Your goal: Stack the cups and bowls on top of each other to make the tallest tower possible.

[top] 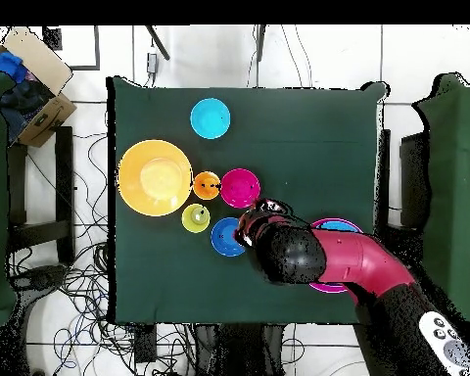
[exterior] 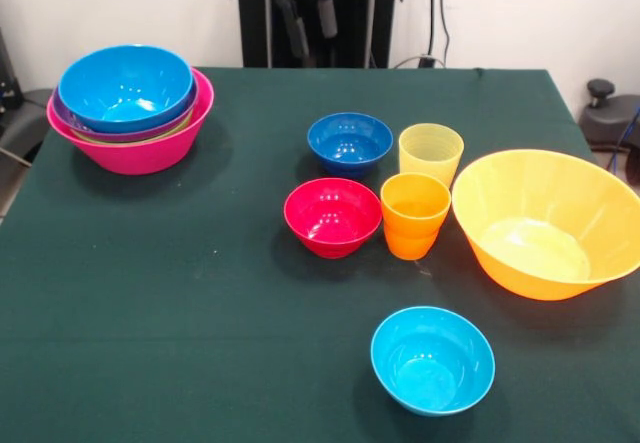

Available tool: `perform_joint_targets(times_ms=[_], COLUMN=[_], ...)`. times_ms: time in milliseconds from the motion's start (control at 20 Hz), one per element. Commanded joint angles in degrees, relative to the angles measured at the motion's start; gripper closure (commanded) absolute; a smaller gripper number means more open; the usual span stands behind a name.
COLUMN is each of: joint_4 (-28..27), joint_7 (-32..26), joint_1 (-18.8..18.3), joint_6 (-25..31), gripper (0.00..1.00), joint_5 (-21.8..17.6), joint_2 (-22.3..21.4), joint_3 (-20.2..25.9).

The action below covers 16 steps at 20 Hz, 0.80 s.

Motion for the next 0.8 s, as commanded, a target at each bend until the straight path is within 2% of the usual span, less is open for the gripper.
perform_joint_targets(times_ms=[50,350,550,800], joint_4=[4.1,5.12,5.1,5.19], joint_7=[7.02,9.07,9.3,10.11], joint_1=[-2.2,-1.37,-2.13,-1.56], joint_6=[-6.09,-11.07,-14.8,-15.71], gripper=[0.0,0.0,0.0,0.0], joint_5=[-7.02,-10.67,-13.18,-14.09], joint_2=[8.11,9.36,12.0,12.99], joint_3=[-3.54,-4.95,-5.64,-6.34])
